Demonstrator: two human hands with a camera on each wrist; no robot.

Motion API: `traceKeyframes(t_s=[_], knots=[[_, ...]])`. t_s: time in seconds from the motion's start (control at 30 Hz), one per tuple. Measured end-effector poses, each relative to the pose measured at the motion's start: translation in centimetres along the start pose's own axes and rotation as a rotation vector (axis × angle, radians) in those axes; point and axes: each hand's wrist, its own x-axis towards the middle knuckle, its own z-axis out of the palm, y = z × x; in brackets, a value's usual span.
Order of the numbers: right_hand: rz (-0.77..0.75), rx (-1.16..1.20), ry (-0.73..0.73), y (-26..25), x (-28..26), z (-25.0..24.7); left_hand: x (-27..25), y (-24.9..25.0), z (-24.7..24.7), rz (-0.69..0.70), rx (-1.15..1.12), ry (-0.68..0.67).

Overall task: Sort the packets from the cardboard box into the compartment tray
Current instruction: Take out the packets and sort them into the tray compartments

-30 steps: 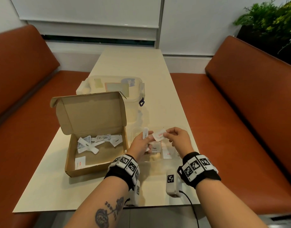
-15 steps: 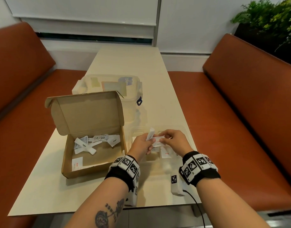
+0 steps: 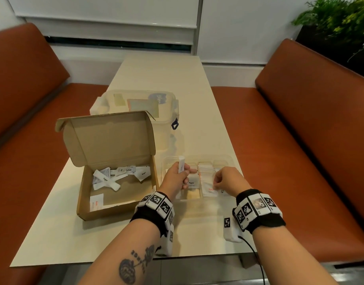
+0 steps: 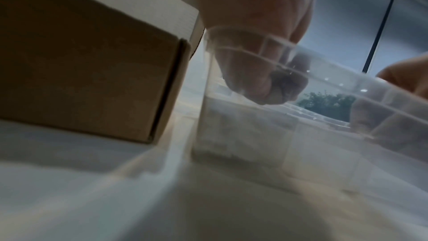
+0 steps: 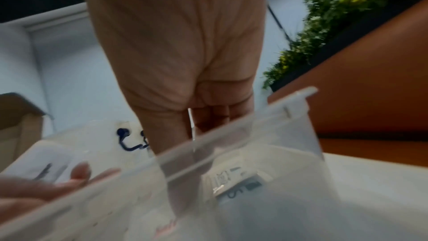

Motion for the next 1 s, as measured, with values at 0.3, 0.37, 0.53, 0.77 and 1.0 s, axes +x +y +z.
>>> traceKeyframes(t_s=[0.3,0.37,0.53,0.77,1.0], knots=[[-0.118,-0.157,0.018,-1.1,0.1,1.2,-0.4,0.4,0.2,-0.008,0.003,-0.011],[-0.106,-0.124,0.021,-0.7,-0.1,1.7,-0.4,0.4,0.2,-0.008,0.007,-0.012],[-0.091,-0.101,0.063,-0.1,-0.2,2.5,-0.2,0.2,0.1,-0.014,0.03,-0.033],[-0.081,-0.082,0.103,0.2,0.0,3.0,0.2,-0.1,-0.1,-0.014,0.08,-0.081],[-0.119,0.265,0.283,-1.1,-0.1,1.9,-0.1,0.6,-0.2,-0.09,0.061,-0.252]])
